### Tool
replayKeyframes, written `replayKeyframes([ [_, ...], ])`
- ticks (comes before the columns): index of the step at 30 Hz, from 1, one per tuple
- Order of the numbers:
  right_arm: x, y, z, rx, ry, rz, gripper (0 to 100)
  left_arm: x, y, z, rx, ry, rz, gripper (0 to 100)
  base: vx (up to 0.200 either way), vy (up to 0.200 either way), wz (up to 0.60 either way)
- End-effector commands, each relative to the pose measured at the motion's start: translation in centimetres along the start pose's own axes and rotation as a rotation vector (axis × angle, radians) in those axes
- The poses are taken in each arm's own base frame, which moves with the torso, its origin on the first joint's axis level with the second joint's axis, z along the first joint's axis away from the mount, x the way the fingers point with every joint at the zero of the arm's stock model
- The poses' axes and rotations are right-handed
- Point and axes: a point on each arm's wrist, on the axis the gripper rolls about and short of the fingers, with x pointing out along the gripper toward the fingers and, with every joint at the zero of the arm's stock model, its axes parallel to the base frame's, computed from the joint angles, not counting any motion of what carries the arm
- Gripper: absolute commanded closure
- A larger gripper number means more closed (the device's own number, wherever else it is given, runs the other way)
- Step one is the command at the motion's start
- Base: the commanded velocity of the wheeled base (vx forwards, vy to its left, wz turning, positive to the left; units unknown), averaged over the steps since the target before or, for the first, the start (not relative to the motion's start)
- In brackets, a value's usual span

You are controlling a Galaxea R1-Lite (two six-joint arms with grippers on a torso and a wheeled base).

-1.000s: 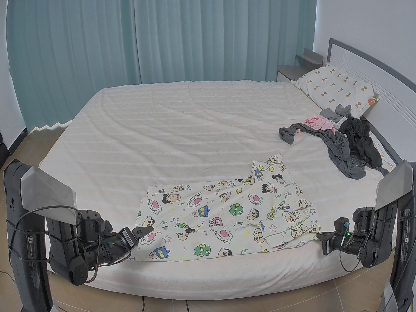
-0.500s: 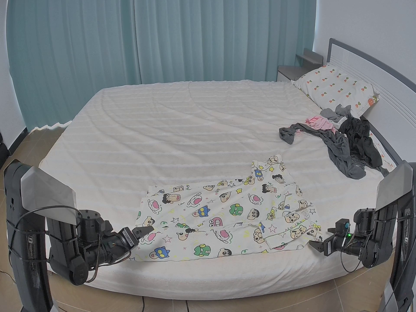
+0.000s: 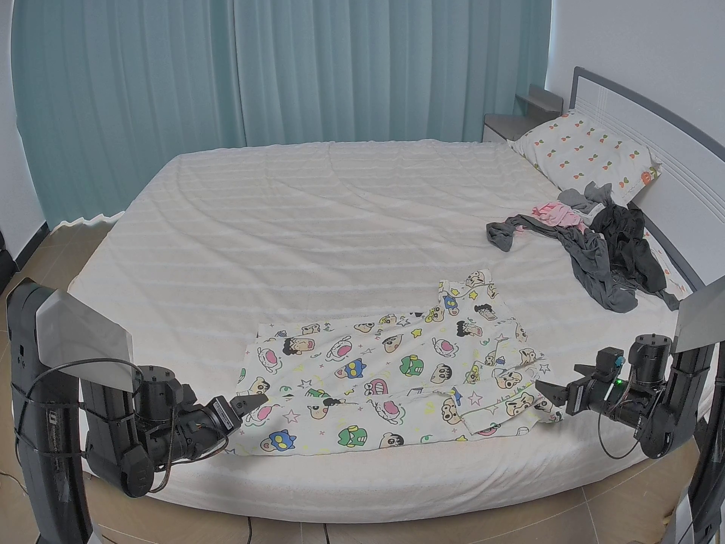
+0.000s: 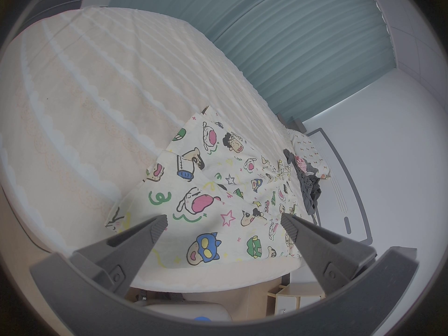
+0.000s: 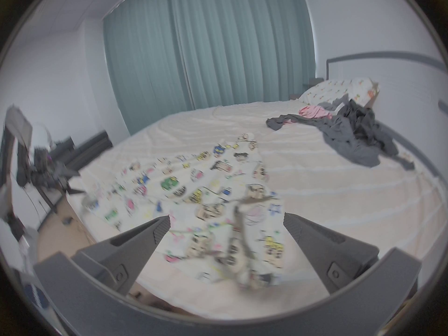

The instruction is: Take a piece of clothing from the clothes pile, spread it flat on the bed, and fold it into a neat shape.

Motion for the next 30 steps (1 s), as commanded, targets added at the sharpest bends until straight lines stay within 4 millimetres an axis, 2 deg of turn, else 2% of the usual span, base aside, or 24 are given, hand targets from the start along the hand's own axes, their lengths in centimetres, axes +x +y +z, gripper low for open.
replayKeyframes([
  [1,2.0,4.4,0.7,0.125,-0.025,0.154,0,0.0,-0.1,0.1,0.004,-0.011,-0.011,0,0.0,0.0,0.0],
  [7,3.9,6.1,-0.2,0.328,0.022,0.213,0,0.0,-0.1,0.1,0.004,-0.012,-0.012,0,0.0,0.0,0.0],
  [13,6.0,5.7,-1.3,0.412,0.03,0.166,0,0.0,-0.1,0.1,0.004,-0.012,-0.012,0,0.0,0.0,0.0],
  [17,8.2,4.8,-2.9,0.443,0.02,0.064,0,0.0,-0.1,0.1,0.004,-0.011,-0.011,0,0.0,0.0,0.0],
  [25,7.9,4.2,-4.0,0.454,0.052,0.011,0,0.0,-0.1,0.1,0.002,-0.012,-0.012,0,0.0,0.0,0.0],
  [30,7.9,4.1,-4.0,0.456,0.05,0.01,0,0.0,-0.1,0.2,0.001,-0.012,-0.014,0,0.0,0.0,0.0],
])
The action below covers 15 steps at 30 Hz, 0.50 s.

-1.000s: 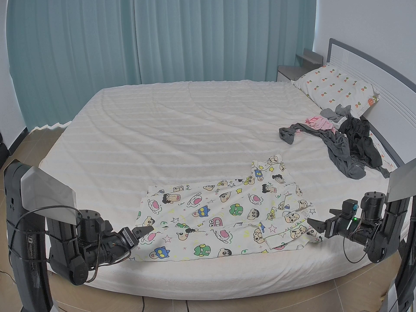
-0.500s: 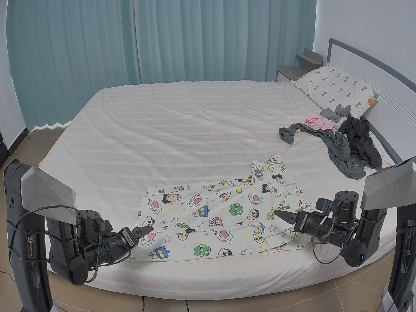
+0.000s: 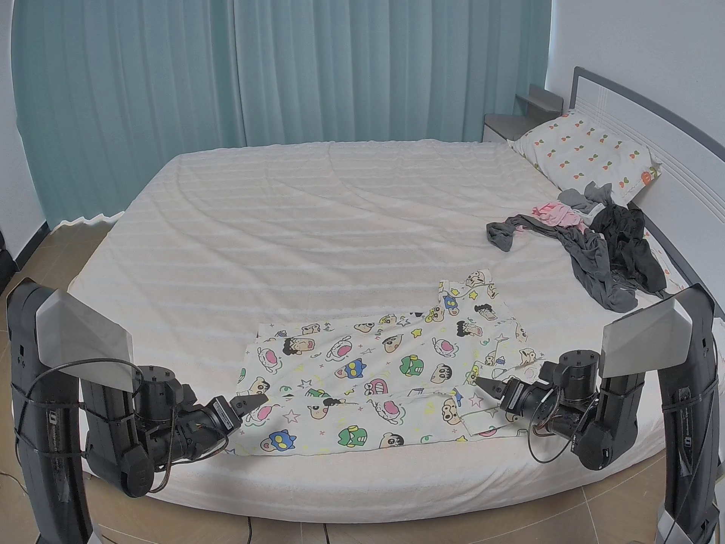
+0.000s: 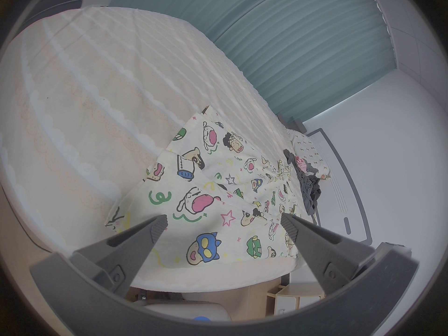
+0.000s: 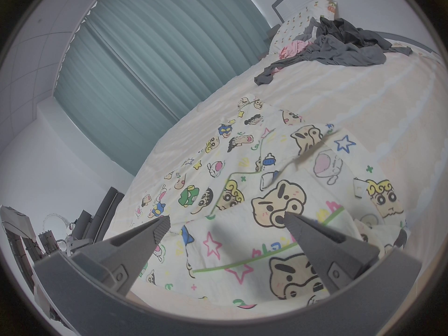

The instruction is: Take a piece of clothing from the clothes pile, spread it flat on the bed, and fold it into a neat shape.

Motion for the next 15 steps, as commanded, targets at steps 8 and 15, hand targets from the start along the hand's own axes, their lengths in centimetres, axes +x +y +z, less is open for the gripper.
replayKeyframes([
  [8,-1.4,1.8,1.9,0.042,-0.081,0.024,0,-0.8,-1.2,0.8,0.012,-0.037,-0.051,0,0.0,0.0,0.0],
  [15,-2.8,3.3,2.4,0.032,-0.095,0.06,0,-2.3,-2.5,0.9,-0.039,-0.04,-0.098,0,0.057,0.0,0.0],
])
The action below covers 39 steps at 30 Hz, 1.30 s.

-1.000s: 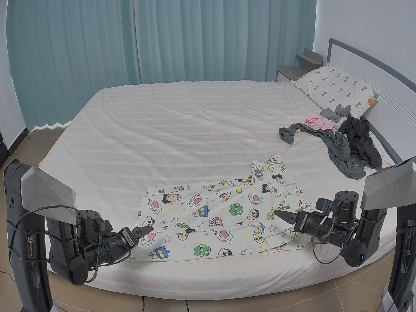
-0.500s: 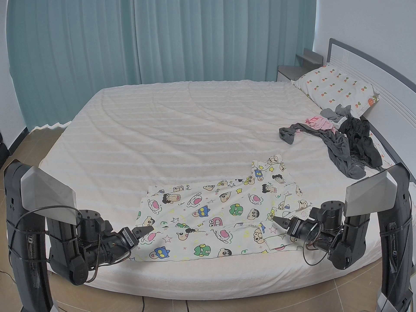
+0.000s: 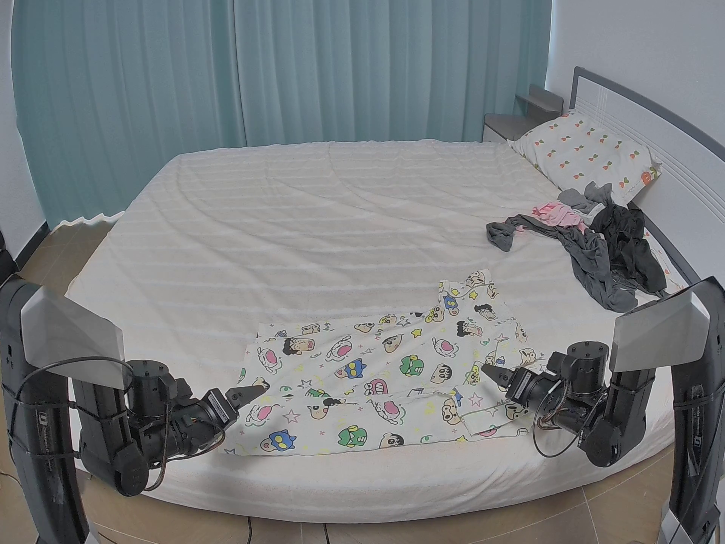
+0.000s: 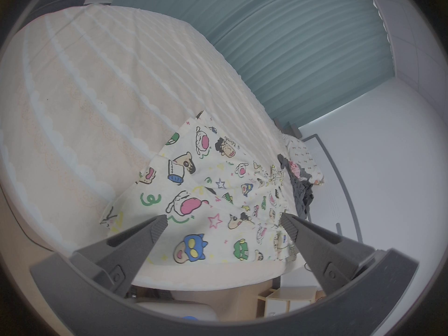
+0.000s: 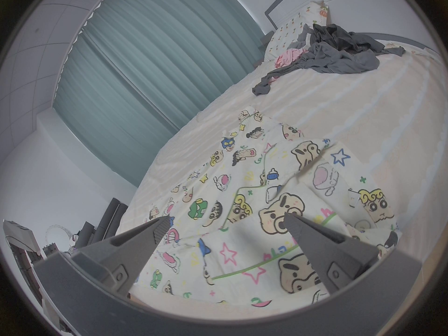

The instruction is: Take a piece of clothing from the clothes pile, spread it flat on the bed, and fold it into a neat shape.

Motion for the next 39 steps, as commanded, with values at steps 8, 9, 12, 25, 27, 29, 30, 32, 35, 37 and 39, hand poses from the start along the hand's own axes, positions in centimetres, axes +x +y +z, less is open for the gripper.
replayKeyframes([
  [8,-1.2,1.8,1.1,-0.019,-0.041,0.05,0,-1.0,-1.1,-0.1,0.022,0.004,-0.047,0,0.2,0.0,0.0],
  [9,-1.3,1.8,1.1,-0.019,-0.041,0.05,0,-1.0,-1.1,-0.1,0.022,0.004,-0.047,0,0.2,0.0,0.0],
  [12,-1.5,1.9,1.1,-0.021,-0.039,0.05,0,-1.0,-1.1,-0.1,0.023,0.005,-0.046,0,0.2,0.0,0.0],
  [25,-1.8,2.2,1.2,-0.034,-0.041,0.058,0,-0.3,-0.9,0.2,0.028,-0.01,-0.046,0,0.015,0.0,0.0],
  [27,-1.9,2.1,1.1,-0.04,-0.036,0.054,0,0.2,-0.8,0.4,0.038,-0.017,-0.05,0,0.0,0.0,0.0],
  [29,-2.0,2.2,1.1,-0.052,-0.034,0.054,0,1.5,-0.5,1.4,0.071,-0.053,-0.061,0,0.0,0.0,0.0],
  [30,-2.0,2.2,1.1,-0.054,-0.034,0.054,0,1.7,-0.4,1.5,0.076,-0.059,-0.061,0,0.0,0.0,0.0],
  [32,-2.0,2.2,1.0,-0.073,-0.033,0.056,0,3.7,0.7,3.5,0.149,-0.123,-0.065,0,0.0,0.0,0.0],
  [35,-2.3,2.5,0.6,-0.082,-0.02,0.06,0,6.3,2.0,5.2,0.252,-0.137,-0.025,0,0.0,0.0,0.0],
  [37,-2.3,2.7,0.6,-0.084,-0.027,0.059,0,7.4,2.1,5.9,0.282,-0.115,0.008,0,0.0,0.0,0.0],
  [39,-2.4,3.0,0.5,-0.088,-0.028,0.061,0,8.4,1.8,6.6,0.284,-0.102,0.031,0,0.0,0.0,0.0],
])
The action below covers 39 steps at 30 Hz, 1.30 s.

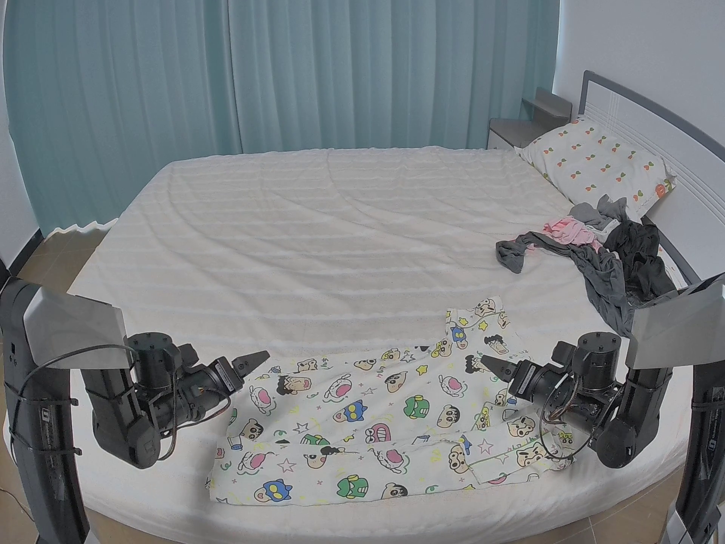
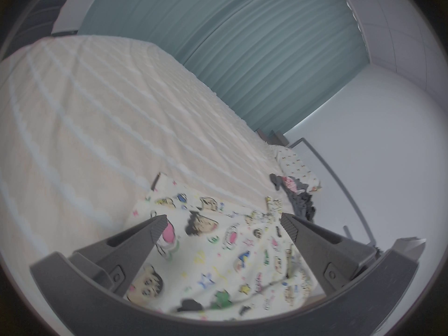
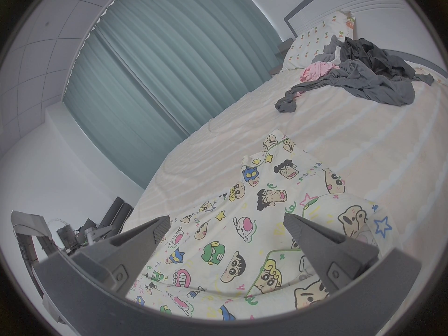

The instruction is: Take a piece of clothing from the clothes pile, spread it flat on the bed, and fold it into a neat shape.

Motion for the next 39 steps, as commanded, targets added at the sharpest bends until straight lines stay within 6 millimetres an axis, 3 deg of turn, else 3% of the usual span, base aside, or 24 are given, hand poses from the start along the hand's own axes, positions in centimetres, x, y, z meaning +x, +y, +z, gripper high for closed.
replayKeyframes([
  [1,-0.4,0.9,-0.3,-0.021,-0.004,0.015,0,4.1,2.4,1.7,0.063,0.019,0.078,0,0.0,0.0,0.0],
  [6,-0.5,0.9,-0.4,-0.023,0.001,0.014,0,5.0,2.0,2.5,0.063,0.024,0.082,0,0.0,0.0,0.0],
  [10,-0.5,0.9,-0.4,-0.023,0.002,0.016,0,4.7,1.9,1.5,0.052,0.064,0.095,0,0.0,0.0,0.0],
  [22,-0.4,0.9,-0.4,-0.025,0.003,0.015,0,4.2,1.2,1.0,-0.001,0.068,0.116,0,0.0,0.0,0.0],
  [28,-0.5,1.0,-0.4,-0.025,0.003,0.015,0,4.3,0.5,0.9,0.001,0.072,0.098,0,0.2,0.0,0.0],
  [39,-0.5,1.0,-0.5,-0.033,0.006,0.014,0,4.7,1.6,0.5,0.169,0.113,0.117,0,0.055,0.0,0.0],
])
